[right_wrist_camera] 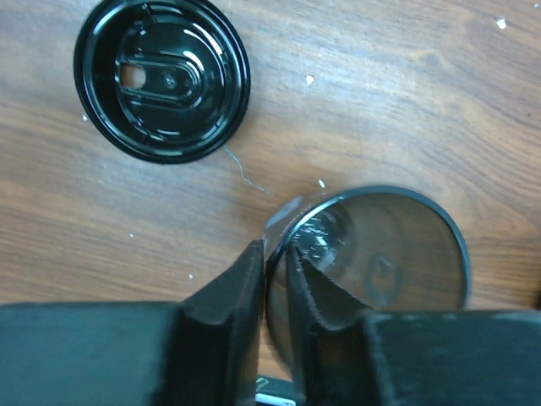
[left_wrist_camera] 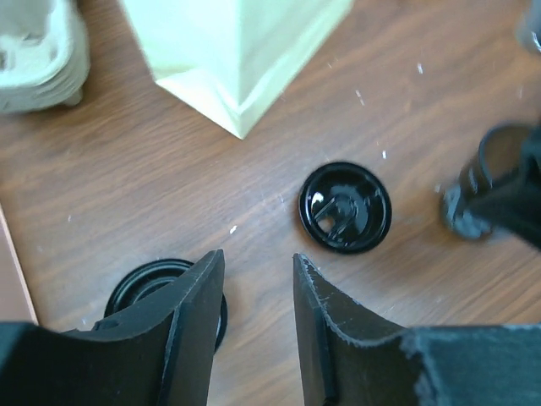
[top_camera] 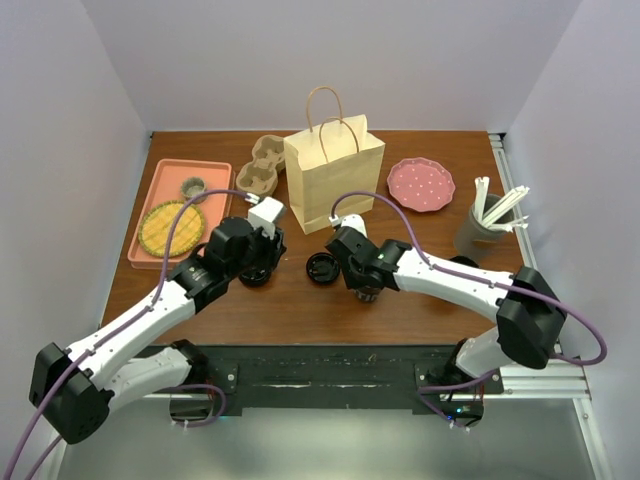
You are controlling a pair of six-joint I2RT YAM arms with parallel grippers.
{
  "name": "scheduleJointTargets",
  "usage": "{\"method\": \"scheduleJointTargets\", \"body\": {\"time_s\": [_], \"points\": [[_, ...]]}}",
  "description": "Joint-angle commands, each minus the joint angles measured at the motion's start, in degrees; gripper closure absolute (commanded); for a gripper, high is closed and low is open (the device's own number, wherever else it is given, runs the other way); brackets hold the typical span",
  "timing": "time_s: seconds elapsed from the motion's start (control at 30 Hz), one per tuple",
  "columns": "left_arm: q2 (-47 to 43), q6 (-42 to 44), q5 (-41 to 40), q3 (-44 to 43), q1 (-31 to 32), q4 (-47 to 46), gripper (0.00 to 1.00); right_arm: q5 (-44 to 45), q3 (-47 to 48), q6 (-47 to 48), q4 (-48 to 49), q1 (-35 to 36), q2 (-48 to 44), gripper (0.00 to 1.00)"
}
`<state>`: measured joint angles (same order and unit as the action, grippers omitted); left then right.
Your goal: Pack the takeout coffee
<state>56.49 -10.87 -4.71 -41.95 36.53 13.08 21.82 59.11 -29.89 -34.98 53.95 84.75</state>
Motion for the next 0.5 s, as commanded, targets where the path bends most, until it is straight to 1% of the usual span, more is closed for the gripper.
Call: {"method": "scheduleJointTargets", "body": {"time_s": [0.0, 0.07, 0.1, 0.13, 0.2, 0.27, 0.3, 0.33, 0.4, 0.47], "points": [[0.4, 14.4, 4.4, 1.1, 2.0, -6.3, 0.57, 1.2, 2.0, -3.1, 2.4, 0.1, -0.3, 0.65], [0.9, 18.1, 4.4, 1.4, 3.8, -7.4, 0.57, 0.7, 3.2, -3.7, 1.9, 0.1, -0.8, 0.59], [1.3, 19.5, 4.4, 1.7, 4.3, -7.7, 0.57, 0.8, 3.6, -4.1, 0.3, 0.1, -1.1, 0.59], [1.6, 21.0, 6.5, 1.7, 5.7, -7.7, 0.57, 1.6, 4.9, -4.7, -1.2, 0.1, -1.3, 0.59], [2.7, 24.4, 6.7, 1.8, 7.3, -8.2, 0.57, 3.0, 8.0, -6.8, -5.9, 0.1, -2.8, 0.59], [4.1, 26.8, 9.1, 2.0, 9.3, -9.6, 0.56, 5.8, 10.5, -8.4, -9.4, 0.0, -5.5, 0.59], [4.8, 27.4, 9.7, 2.0, 9.9, -10.2, 0.56, 7.2, 12.9, -8.9, -12.8, -0.1, -6.3, 0.59], [5.6, 27.9, 10.9, 1.7, 10.5, -10.6, 0.56, 9.9, 14.0, -9.8, -14.6, -0.3, -7.6, 0.59], [8.8, 30.2, 12.9, 1.4, 10.8, -11.5, 0.55, 11.3, 15.9, -10.2, -17.4, -1.6, -11.2, 0.59], [12.3, 32.8, 15.3, 0.0, 11.5, -11.0, 0.55, 11.7, 16.4, -10.4, -18.1, -3.1, -13.6, 0.58]]}}
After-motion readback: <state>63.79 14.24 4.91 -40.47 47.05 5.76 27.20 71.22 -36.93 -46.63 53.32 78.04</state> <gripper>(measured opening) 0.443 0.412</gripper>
